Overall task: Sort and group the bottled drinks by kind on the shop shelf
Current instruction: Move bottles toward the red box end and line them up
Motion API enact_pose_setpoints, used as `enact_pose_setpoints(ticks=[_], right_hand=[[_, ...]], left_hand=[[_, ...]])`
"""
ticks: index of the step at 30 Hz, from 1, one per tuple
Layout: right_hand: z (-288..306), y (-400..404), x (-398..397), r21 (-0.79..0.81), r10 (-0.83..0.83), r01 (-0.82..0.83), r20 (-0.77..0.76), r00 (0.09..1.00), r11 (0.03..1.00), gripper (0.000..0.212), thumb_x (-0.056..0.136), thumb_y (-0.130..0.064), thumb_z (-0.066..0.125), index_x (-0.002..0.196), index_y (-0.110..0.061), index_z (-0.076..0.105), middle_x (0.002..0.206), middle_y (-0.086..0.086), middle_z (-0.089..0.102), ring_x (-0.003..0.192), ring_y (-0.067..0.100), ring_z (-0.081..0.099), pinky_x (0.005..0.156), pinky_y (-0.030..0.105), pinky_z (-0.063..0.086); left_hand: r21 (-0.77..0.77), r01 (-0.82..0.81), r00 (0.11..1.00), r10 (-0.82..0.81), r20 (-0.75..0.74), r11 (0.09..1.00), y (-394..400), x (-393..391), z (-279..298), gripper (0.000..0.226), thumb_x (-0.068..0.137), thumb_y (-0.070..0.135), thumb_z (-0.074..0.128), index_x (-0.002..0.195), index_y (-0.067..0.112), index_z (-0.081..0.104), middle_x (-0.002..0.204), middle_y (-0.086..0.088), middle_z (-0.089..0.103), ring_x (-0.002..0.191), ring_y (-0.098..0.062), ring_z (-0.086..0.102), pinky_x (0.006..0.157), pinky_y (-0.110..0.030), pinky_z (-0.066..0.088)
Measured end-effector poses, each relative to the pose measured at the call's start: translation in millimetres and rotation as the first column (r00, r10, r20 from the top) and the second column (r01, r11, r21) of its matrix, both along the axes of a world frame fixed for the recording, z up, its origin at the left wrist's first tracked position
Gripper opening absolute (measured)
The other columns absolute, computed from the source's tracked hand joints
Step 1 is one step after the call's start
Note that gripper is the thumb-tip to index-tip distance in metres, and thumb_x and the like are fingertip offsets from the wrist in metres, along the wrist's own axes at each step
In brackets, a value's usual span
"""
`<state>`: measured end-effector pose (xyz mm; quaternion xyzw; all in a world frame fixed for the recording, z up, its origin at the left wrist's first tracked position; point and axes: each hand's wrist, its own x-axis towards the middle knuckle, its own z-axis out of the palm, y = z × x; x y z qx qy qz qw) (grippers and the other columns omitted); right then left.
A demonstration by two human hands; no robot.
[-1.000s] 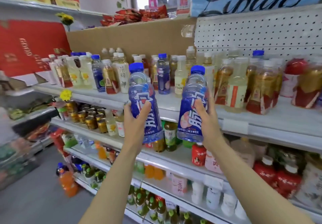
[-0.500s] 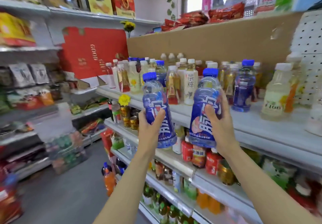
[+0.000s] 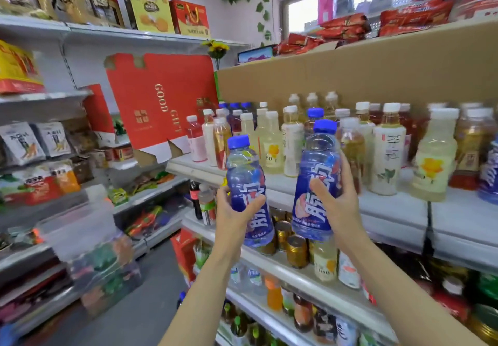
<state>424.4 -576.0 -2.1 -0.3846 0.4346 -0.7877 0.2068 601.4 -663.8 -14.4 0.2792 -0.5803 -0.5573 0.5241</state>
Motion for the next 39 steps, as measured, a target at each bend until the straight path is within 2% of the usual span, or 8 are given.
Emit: enact_pose_setpoints(ticks=[7,11,16,21,24,29,34,39], right_hand=[[-2.2,-112.6,3.9,-0.044,0.006,-0.007,-0.032,0.999,0.999,0.085,0.079,-0.028,0.075,0.150,-0.046,0.032,0.143,-0.010,0.054,0.122,0.015,0.061,0.089,0.040,0.057],[5.3,-174.4,7.6,-0.059,0.046,-0.048,-0.037,0.998,0.997,0.077,0.085,-0.017,0.071,0.145,-0.048,0.034,0.131,-0.018,0.060,0.110,0.009,0.067,0.076,0.030,0.060],[11.5,-231.2,16.5,-0.050,0.032,-0.035,-0.059,0.998,0.998,0.078,0.078,-0.026,0.074,0.140,-0.055,0.037,0.128,-0.015,0.064,0.108,0.019,0.069,0.079,0.042,0.059],[11.3,-272.2,28.4,-0.062,-0.028,0.021,-0.105,0.994,0.998,0.084,0.077,-0.027,0.071,0.150,-0.042,0.033,0.128,-0.008,0.065,0.105,0.016,0.070,0.071,0.031,0.059],[10.2,-293.7,43.2,-0.086,-0.088,0.078,-0.123,0.988,0.993,0.087,0.074,-0.031,0.074,0.149,-0.044,0.033,0.130,-0.008,0.064,0.108,0.017,0.069,0.076,0.035,0.060],[15.0,-329.1,77.6,-0.071,-0.241,0.233,-0.136,0.961,0.970,0.098,0.060,-0.062,0.084,0.144,-0.055,0.034,0.139,-0.009,0.057,0.118,0.021,0.063,0.089,0.047,0.057],[8.8,-351.9,95.4,-0.106,-0.381,0.368,-0.141,0.914,0.924,0.086,0.074,-0.035,0.075,0.148,-0.050,0.032,0.141,-0.003,0.056,0.121,0.025,0.062,0.090,0.050,0.057],[2.9,-353.5,103.1,-0.058,-0.437,0.434,-0.158,0.885,0.899,0.101,0.058,-0.065,0.084,0.144,-0.057,0.032,0.144,-0.003,0.053,0.119,0.022,0.063,0.088,0.049,0.058]], left_hand=[[-0.055,-0.060,0.998,0.059,-0.023,0.997,-126.4,23.6,1.0,0.061,0.073,0.023,0.085,0.125,0.014,0.055,0.115,-0.009,0.072,0.101,-0.028,0.072,0.079,-0.037,0.061],[-0.113,-0.103,0.995,0.101,-0.017,0.988,-196.3,41.6,12.8,0.066,0.070,0.028,0.091,0.126,0.019,0.057,0.115,-0.005,0.072,0.102,-0.028,0.071,0.084,-0.044,0.060],[-0.120,-0.144,0.989,0.139,-0.049,0.982,-278.6,69.1,24.3,0.060,0.075,0.027,0.087,0.127,0.021,0.059,0.117,-0.004,0.073,0.103,-0.027,0.072,0.087,-0.048,0.058],[-0.114,-0.165,0.983,0.155,-0.098,0.980,-364.2,92.4,32.4,0.044,0.086,0.016,0.078,0.126,0.017,0.060,0.112,-0.004,0.074,0.098,-0.025,0.073,0.077,-0.039,0.061],[-0.107,-0.123,0.987,0.110,-0.116,0.987,-407.7,101.9,32.4,0.044,0.088,0.015,0.076,0.129,0.013,0.058,0.111,-0.004,0.074,0.092,-0.019,0.074,0.068,-0.027,0.059],[-0.140,0.026,1.000,-0.028,-0.014,0.990,-470.4,107.5,25.5,0.045,0.087,0.018,0.077,0.127,0.014,0.057,0.113,-0.005,0.073,0.095,-0.021,0.073,0.079,-0.039,0.060],[-0.130,0.070,0.997,-0.073,-0.019,0.989,-515.4,96.0,25.2,0.043,0.089,0.014,0.074,0.127,0.015,0.054,0.110,0.000,0.071,0.088,-0.009,0.073,0.067,-0.022,0.059],[-0.125,0.102,0.995,-0.102,0.003,0.987,-544.1,80.6,17.3,0.056,0.087,0.017,0.077,0.136,0.014,0.052,0.121,-0.003,0.069,0.105,-0.018,0.071,0.073,-0.024,0.060]])
